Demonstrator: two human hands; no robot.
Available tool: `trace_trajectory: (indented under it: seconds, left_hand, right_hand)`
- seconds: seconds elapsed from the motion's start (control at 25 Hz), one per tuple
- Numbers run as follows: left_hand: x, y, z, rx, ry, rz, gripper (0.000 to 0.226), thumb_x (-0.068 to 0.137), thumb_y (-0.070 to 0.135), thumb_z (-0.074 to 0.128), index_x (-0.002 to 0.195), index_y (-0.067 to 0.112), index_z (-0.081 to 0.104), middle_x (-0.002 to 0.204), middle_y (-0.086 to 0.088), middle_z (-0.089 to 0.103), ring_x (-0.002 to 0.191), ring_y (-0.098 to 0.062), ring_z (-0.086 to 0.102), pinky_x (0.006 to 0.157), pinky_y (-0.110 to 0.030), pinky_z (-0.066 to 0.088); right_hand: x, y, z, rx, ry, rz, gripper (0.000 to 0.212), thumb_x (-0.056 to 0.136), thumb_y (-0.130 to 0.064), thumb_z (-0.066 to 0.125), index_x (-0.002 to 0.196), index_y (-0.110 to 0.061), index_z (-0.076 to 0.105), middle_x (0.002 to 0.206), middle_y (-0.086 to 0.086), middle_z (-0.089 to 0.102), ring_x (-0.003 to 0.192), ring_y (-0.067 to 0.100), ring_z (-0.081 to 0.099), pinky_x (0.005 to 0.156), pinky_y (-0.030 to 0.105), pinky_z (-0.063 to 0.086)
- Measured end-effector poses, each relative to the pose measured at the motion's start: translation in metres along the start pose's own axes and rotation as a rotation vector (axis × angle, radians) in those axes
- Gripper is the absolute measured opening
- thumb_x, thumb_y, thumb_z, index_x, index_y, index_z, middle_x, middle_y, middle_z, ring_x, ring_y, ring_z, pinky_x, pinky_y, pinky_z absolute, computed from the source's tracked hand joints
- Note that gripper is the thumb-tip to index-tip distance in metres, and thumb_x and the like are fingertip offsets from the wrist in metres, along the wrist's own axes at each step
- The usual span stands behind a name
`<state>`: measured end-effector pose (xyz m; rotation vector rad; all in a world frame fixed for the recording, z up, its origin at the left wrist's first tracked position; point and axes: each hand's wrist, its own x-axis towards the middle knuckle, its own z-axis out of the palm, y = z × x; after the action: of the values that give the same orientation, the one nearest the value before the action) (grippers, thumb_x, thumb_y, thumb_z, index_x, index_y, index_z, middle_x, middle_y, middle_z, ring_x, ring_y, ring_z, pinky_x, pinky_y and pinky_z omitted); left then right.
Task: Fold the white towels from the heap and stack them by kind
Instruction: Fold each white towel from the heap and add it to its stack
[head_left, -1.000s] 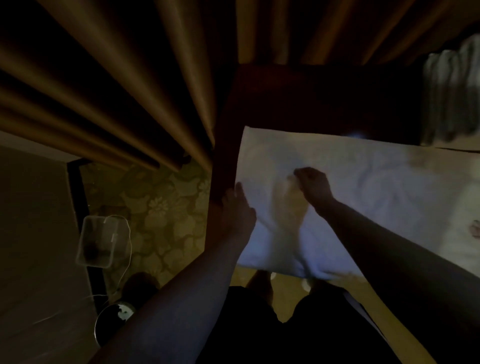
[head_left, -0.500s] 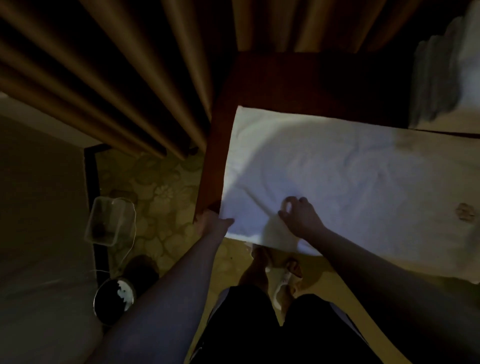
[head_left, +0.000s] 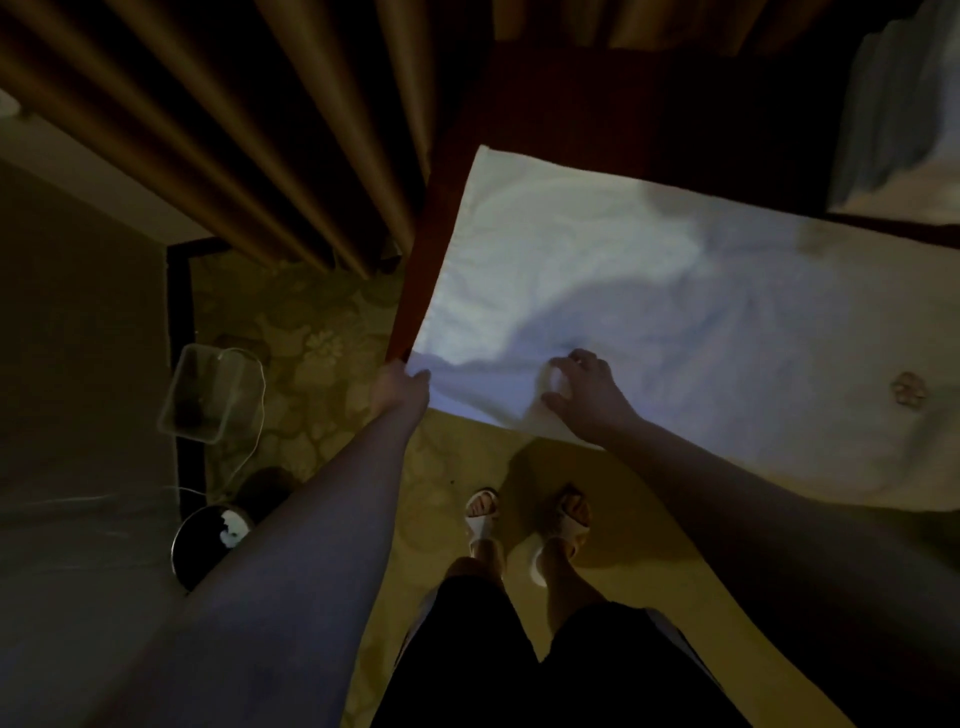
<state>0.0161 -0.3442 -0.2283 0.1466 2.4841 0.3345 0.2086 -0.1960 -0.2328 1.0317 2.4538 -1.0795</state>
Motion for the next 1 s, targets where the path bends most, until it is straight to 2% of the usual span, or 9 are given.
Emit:
trace_trajectory:
  seconds: [0.12,0.2,0.32,0.44,0.52,0.64,0.72,0.84,1.0]
  left_hand:
    - [-0.012,0.002,0.01,0.226,0.151,0.068,0.062,0.09,0.031,0.062,0.14,0.007,0.035,0.142,-0.017,0.041,0.128,-0.035,0.041,0.101,-0.043,0.039]
    - [-0.024,0.011,0.021,0.307,0.195,0.343,0.057,0.088,0.026,0.063,0.138,0.013,0.04,0.137,-0.012,0.041,0.126,-0.03,0.039,0.1,-0.041,0.038]
    - [-0.041,0.024,0.039,0.388,0.07,0.868,0.031,0.088,0.017,0.058,0.119,0.013,0.058,0.119,-0.009,0.051,0.113,-0.026,0.047,0.09,-0.036,0.041]
    - [-0.054,0.031,0.06,0.504,-0.096,1.108,0.027,0.089,0.014,0.054,0.116,0.011,0.056,0.117,-0.01,0.048,0.111,-0.028,0.046,0.077,-0.039,0.046]
    - [-0.059,0.03,0.074,0.615,-0.167,1.164,0.036,0.09,0.018,0.055,0.125,0.012,0.05,0.124,-0.01,0.045,0.117,-0.028,0.042,0.079,-0.04,0.049]
    - [-0.058,0.036,0.088,0.769,-0.152,1.167,0.057,0.089,0.034,0.056,0.141,0.017,0.036,0.142,-0.011,0.035,0.131,-0.03,0.031,0.096,-0.041,0.038]
    - [-0.061,0.037,0.093,0.878,-0.129,1.125,0.075,0.088,0.043,0.057,0.15,0.018,0.021,0.15,-0.014,0.026,0.138,-0.032,0.023,0.104,-0.042,0.031]
    - [-0.065,0.036,0.1,0.917,-0.092,1.101,0.094,0.088,0.036,0.062,0.154,0.016,-0.002,0.158,-0.017,0.008,0.146,-0.033,0.008,0.114,-0.044,0.02]
    - [-0.058,0.056,0.101,0.868,-0.038,1.099,0.083,0.092,0.029,0.057,0.154,0.013,0.004,0.159,-0.018,0.006,0.147,-0.034,0.009,0.116,-0.042,0.019]
  right_hand:
    - [0.004,-0.004,0.001,0.038,-0.058,0.004,0.055,0.093,-0.033,0.058,0.142,-0.013,0.04,0.153,0.012,0.028,0.14,0.028,0.026,0.111,0.036,0.025]
    - [-0.002,-0.002,0.0,0.071,0.02,0.025,0.05,0.094,-0.03,0.058,0.139,-0.012,0.044,0.15,0.012,0.033,0.138,0.027,0.031,0.109,0.034,0.028]
    - [-0.026,0.014,-0.001,0.067,0.276,0.118,0.039,0.093,-0.024,0.056,0.129,-0.009,0.052,0.136,0.014,0.043,0.128,0.029,0.037,0.1,0.037,0.037]
    - [-0.063,0.051,0.004,0.106,0.522,0.35,0.035,0.095,-0.025,0.052,0.126,-0.008,0.051,0.13,0.015,0.043,0.122,0.031,0.041,0.091,0.042,0.044]
    - [-0.087,0.082,0.01,0.12,0.656,0.487,0.033,0.095,-0.023,0.051,0.123,-0.005,0.051,0.126,0.02,0.044,0.117,0.036,0.042,0.088,0.047,0.044]
    - [-0.108,0.128,0.011,0.06,0.673,0.596,0.031,0.092,-0.022,0.054,0.112,0.001,0.053,0.116,0.025,0.048,0.109,0.042,0.043,0.089,0.05,0.039]
    - [-0.11,0.146,0.008,-0.01,0.629,0.541,0.041,0.089,-0.031,0.051,0.112,0.002,0.054,0.115,0.026,0.05,0.109,0.043,0.046,0.09,0.05,0.04]
    - [-0.1,0.165,0.002,-0.051,0.512,0.415,0.059,0.087,-0.034,0.059,0.133,0.001,0.043,0.133,0.025,0.044,0.123,0.042,0.042,0.1,0.05,0.036]
    - [-0.081,0.186,-0.02,0.04,0.43,0.285,0.078,0.087,-0.046,0.061,0.143,-0.002,0.03,0.148,0.019,0.031,0.136,0.034,0.032,0.11,0.049,0.03]
